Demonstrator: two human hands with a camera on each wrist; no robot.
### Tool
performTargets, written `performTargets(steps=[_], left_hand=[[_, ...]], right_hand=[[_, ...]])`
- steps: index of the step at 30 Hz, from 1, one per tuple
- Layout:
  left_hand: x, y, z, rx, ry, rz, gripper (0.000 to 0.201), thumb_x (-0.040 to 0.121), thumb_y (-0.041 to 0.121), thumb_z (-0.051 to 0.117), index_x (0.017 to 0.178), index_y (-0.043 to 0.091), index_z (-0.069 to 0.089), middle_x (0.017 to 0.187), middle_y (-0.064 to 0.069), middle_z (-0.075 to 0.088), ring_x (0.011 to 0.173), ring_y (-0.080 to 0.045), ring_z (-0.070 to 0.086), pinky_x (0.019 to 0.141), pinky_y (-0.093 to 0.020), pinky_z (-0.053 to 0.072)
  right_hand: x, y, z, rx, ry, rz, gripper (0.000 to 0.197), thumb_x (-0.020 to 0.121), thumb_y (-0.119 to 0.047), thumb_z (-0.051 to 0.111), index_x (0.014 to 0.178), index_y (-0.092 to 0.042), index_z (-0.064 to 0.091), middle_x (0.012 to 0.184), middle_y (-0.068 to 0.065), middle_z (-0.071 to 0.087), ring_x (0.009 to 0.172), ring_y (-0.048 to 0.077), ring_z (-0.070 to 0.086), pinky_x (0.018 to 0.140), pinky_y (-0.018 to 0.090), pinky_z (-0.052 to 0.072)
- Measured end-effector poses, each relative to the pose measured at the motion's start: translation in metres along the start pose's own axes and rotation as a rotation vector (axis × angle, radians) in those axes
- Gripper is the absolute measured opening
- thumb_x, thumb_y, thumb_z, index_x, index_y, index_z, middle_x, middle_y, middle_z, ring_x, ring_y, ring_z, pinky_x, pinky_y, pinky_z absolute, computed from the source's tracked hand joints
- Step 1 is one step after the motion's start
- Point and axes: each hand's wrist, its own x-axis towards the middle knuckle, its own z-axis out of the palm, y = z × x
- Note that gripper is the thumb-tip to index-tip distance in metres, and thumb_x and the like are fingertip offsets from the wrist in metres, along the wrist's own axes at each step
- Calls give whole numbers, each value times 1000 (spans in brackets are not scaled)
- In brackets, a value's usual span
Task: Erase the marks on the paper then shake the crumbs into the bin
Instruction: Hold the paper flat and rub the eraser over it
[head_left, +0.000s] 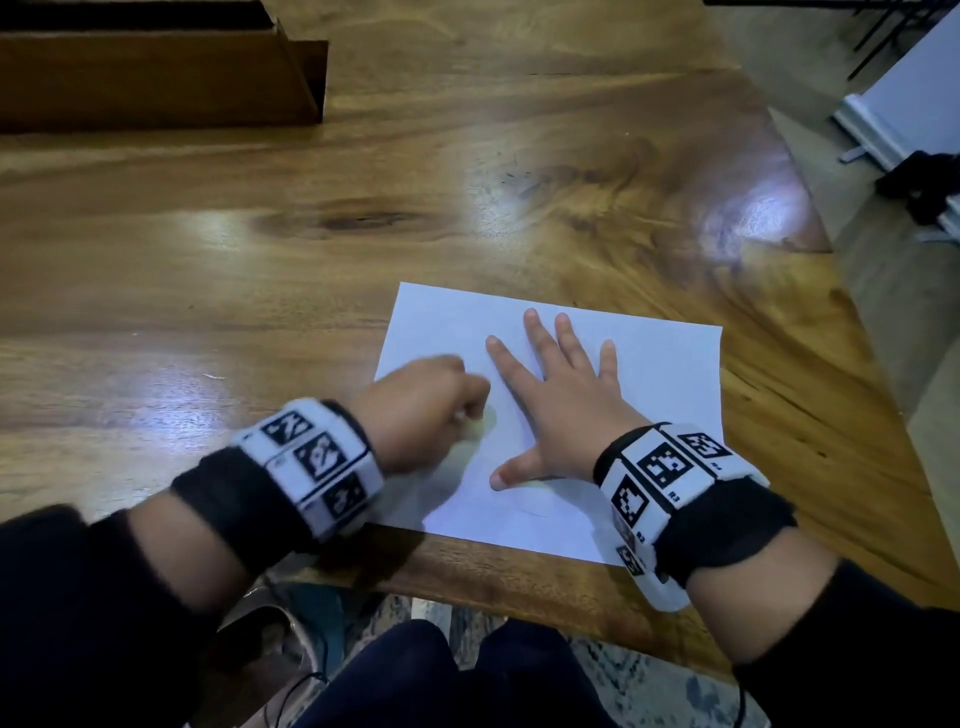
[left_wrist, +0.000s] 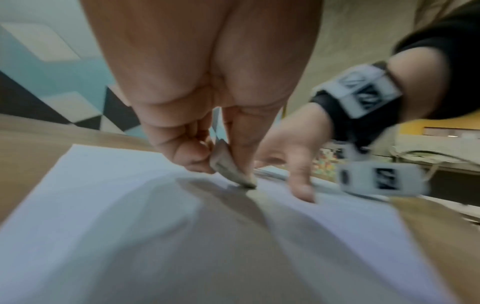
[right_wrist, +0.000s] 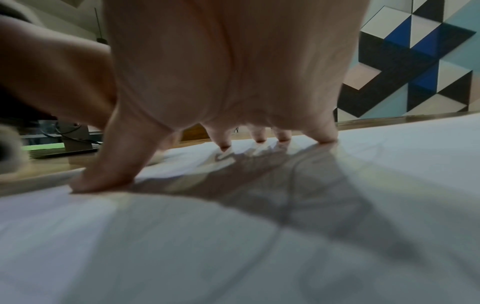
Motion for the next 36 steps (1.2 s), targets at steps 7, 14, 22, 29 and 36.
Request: performTargets(steps=[7,14,22,29,36], left_hand=[[-32,-4,13,-33,-101,94,26,74,34,41,74,14,59,82,-2,46,80,-28,56,68,-28,40],[1,-6,-1,0,39,18,8,82,13,54,88,12,59,86,-1,44,86,-27,53,71,-29,39],[-26,2,14,-7,-28,31,6,82,16,54,81,13,58,85,-2,43,84,-27,54,66,-26,32],[-15,0,3,-20,32,-86,7,80,18,60,86,15,60,82,3,45,78,-17,46,68,-25,32],[-1,1,2,-13,120,-135,7,81,17,58,87,13,58,85,-2,46,80,-22,47,71,-30,39]], right_hand=[[0,0,0,6,1,6,129,62,-71,69,146,-37,-22,150,4,-39,137,29,-37,110,61,-14],[-1,-1,0,-7,-1,10,128,63,-72,69,146,-37,-23,151,3,-39,138,29,-35,111,61,-12],[0,0,0,-4,-10,1,128,63,-73,67,146,-36,-23,149,4,-41,137,29,-37,110,62,-13],[1,0,1,-15,-15,0,129,63,-73,67,146,-36,-24,149,4,-41,137,30,-37,109,61,-14],[-1,-1,-2,-22,-37,-4,132,61,-74,68,145,-35,-27,148,5,-43,136,30,-39,110,62,-14]])
